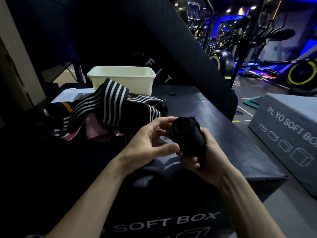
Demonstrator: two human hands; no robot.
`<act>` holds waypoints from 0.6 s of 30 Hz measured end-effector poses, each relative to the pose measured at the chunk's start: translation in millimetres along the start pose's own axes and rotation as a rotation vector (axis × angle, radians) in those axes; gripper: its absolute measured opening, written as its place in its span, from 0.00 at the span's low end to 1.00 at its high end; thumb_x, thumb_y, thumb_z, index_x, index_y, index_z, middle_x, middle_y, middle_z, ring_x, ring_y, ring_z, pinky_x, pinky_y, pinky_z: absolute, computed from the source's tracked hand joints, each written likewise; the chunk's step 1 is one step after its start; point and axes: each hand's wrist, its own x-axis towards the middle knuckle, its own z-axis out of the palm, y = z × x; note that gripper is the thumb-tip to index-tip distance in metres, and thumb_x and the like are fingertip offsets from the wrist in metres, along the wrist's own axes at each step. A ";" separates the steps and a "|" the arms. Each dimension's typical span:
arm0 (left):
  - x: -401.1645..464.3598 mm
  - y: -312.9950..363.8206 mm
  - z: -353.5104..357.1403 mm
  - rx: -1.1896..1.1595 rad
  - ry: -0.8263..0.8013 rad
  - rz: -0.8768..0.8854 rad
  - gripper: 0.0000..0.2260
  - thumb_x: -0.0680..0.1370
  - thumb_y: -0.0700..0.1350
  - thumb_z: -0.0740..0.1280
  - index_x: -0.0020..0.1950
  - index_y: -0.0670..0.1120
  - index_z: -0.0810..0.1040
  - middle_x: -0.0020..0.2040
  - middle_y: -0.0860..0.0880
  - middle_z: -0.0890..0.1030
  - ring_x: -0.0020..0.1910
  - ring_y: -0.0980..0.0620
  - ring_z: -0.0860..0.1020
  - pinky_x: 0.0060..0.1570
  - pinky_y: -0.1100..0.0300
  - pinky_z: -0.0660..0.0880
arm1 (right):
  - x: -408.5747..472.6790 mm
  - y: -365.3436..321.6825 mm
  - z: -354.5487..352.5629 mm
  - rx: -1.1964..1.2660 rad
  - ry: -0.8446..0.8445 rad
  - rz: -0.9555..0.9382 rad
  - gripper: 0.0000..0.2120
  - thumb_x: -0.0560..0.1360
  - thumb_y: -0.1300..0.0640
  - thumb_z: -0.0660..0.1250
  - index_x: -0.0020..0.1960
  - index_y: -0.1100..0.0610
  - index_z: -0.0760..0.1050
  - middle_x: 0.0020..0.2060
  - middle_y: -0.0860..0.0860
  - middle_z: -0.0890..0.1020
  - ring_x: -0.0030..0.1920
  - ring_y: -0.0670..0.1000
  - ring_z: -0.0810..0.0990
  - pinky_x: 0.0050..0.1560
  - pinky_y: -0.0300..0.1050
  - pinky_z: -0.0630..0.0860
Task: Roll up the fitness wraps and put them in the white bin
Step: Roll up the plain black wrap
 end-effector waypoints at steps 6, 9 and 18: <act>-2.5 -0.8 12.6 -0.017 0.151 0.101 0.26 0.69 0.49 0.79 0.67 0.52 0.79 0.59 0.48 0.84 0.61 0.50 0.82 0.58 0.59 0.78 | 2.1 7.1 5.0 -0.243 0.099 -0.068 0.26 0.83 0.38 0.54 0.47 0.53 0.85 0.39 0.59 0.78 0.36 0.58 0.71 0.33 0.44 0.61; -8.3 1.7 5.7 0.112 0.196 0.113 0.30 0.68 0.51 0.79 0.69 0.54 0.77 0.58 0.50 0.83 0.60 0.50 0.82 0.57 0.57 0.80 | 1.0 8.5 1.9 -0.404 0.124 -0.255 0.22 0.83 0.40 0.57 0.60 0.53 0.81 0.54 0.63 0.82 0.50 0.60 0.79 0.42 0.51 0.75; -24.0 -12.8 -3.1 0.627 0.191 0.201 0.29 0.71 0.59 0.78 0.71 0.56 0.77 0.60 0.59 0.80 0.62 0.58 0.79 0.62 0.57 0.76 | -7.1 4.3 6.6 -0.828 0.117 -0.443 0.12 0.84 0.49 0.62 0.65 0.45 0.78 0.52 0.49 0.87 0.56 0.49 0.85 0.56 0.46 0.77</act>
